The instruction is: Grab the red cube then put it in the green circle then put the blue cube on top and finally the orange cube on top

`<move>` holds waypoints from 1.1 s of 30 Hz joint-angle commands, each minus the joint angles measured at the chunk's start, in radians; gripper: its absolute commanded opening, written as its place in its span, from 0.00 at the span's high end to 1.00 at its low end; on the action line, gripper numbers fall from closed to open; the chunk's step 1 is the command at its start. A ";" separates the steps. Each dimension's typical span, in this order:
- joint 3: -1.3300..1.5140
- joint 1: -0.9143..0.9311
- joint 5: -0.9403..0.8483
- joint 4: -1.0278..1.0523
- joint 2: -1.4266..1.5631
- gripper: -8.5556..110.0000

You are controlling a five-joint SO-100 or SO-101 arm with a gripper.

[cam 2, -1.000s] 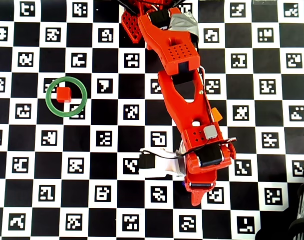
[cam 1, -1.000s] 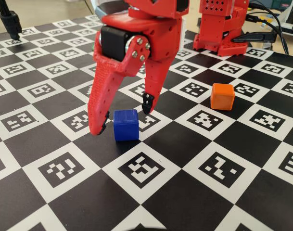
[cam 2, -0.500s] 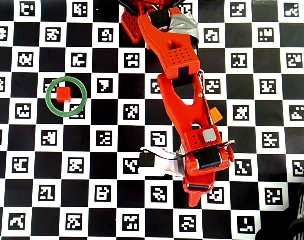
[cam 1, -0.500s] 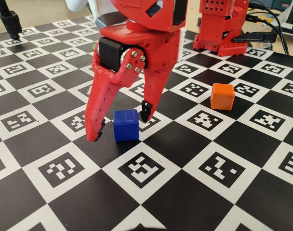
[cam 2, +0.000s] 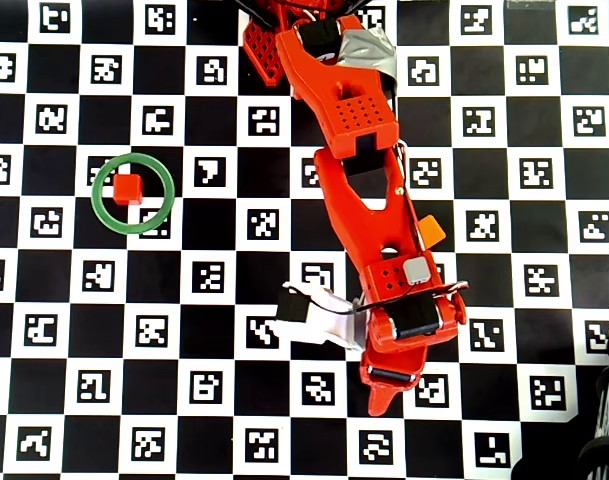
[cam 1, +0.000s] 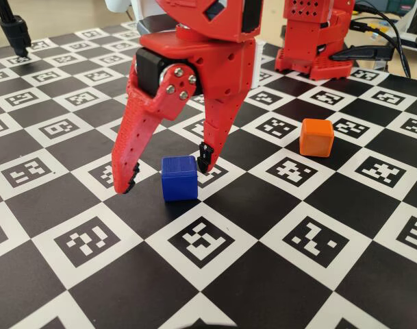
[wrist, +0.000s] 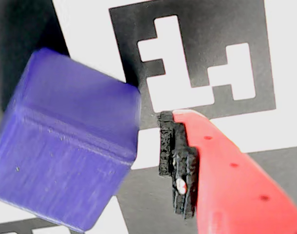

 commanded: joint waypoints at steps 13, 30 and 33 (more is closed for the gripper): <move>-0.077 0.000 0.146 -0.008 0.055 0.54; -0.089 -0.029 0.311 -0.034 0.054 0.54; -0.089 -0.029 0.331 -0.037 0.054 0.54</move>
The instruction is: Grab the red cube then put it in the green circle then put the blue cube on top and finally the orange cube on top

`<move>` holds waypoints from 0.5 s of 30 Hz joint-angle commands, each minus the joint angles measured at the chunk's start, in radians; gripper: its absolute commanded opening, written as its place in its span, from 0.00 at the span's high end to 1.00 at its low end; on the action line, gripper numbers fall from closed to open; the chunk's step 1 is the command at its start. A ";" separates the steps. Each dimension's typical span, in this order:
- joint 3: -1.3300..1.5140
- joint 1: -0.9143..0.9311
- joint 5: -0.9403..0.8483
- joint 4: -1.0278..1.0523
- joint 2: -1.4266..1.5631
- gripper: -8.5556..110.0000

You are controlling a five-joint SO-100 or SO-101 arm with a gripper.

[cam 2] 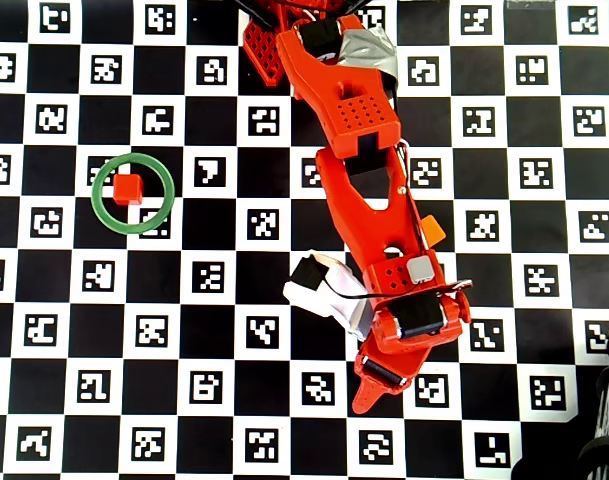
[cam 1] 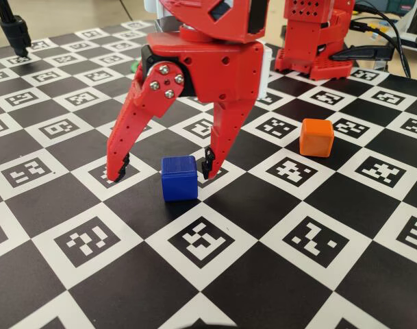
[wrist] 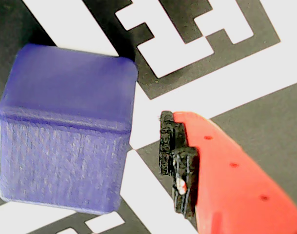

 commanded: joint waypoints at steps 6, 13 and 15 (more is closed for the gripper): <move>-0.091 -0.011 0.054 -0.017 0.054 0.54; -0.092 -0.014 0.087 -0.028 0.052 0.54; -0.097 -0.015 0.084 -0.032 0.052 0.54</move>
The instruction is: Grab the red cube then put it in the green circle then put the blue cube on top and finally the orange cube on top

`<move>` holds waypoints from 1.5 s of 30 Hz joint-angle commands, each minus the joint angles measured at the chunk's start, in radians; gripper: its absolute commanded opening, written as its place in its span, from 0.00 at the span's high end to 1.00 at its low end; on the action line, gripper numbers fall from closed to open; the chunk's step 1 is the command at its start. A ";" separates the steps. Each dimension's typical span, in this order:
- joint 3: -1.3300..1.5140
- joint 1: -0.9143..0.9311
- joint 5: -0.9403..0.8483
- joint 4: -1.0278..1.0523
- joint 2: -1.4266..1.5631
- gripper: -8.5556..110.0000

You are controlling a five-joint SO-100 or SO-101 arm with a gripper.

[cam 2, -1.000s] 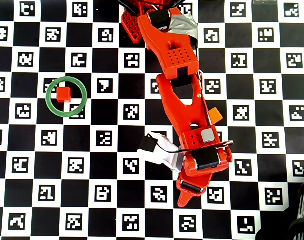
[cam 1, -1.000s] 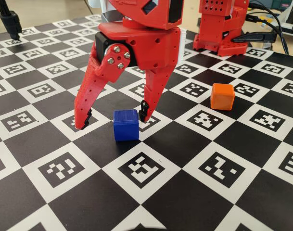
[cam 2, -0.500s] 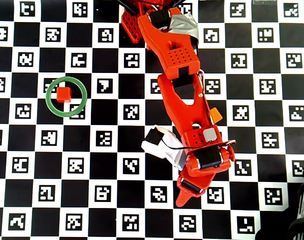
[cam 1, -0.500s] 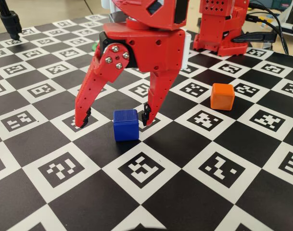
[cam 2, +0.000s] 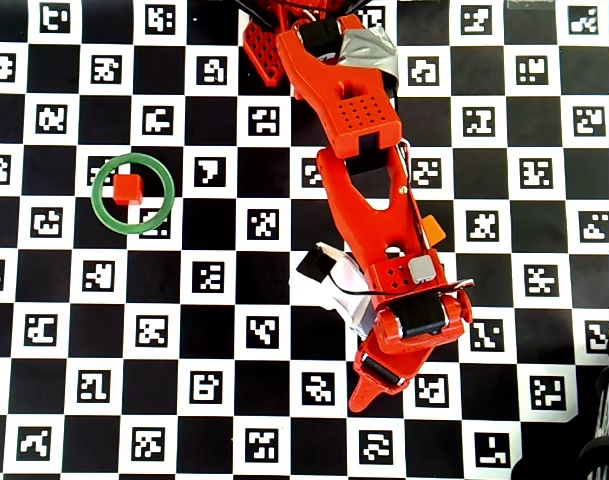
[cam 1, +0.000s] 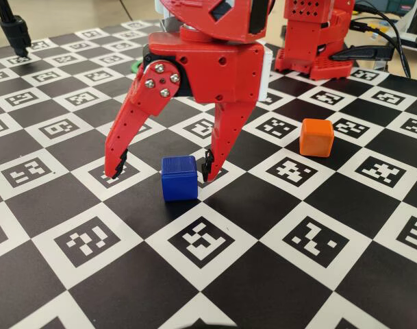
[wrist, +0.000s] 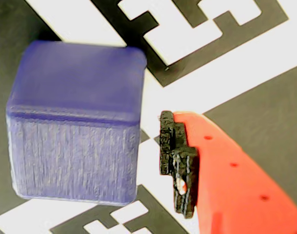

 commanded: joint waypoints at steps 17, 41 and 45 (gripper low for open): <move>-0.097 -0.015 0.009 -0.005 0.040 0.56; -0.002 -0.017 -0.005 0.005 0.153 0.89; 0.080 -0.008 -0.046 0.012 0.272 0.89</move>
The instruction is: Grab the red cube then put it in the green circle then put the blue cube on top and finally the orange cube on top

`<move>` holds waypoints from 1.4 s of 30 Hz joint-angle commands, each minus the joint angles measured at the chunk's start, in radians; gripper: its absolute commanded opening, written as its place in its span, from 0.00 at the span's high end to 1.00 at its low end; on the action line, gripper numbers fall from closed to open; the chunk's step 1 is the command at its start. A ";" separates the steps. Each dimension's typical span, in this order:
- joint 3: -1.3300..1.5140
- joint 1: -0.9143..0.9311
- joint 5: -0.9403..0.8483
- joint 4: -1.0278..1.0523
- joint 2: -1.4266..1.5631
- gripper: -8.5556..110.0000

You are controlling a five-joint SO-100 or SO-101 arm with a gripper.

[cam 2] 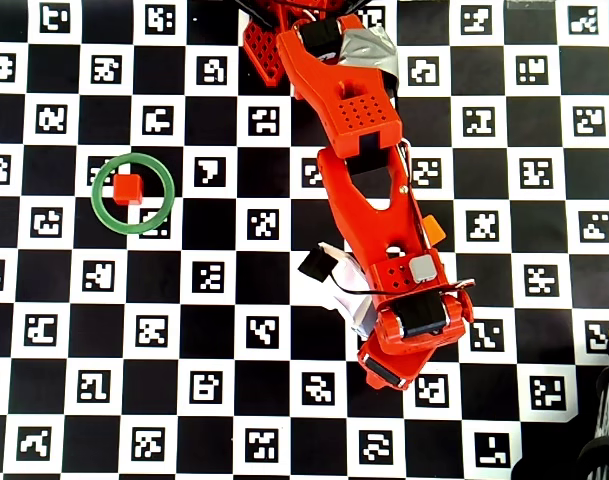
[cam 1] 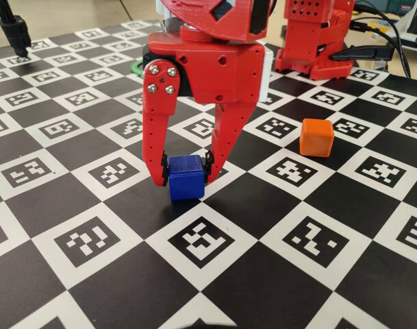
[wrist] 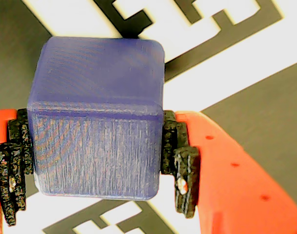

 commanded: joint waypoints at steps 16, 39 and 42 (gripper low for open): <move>0.515 0.078 -0.362 0.127 0.853 0.88; 0.865 0.851 -1.466 0.249 1.144 0.89; 0.868 0.948 -1.540 0.259 1.167 0.90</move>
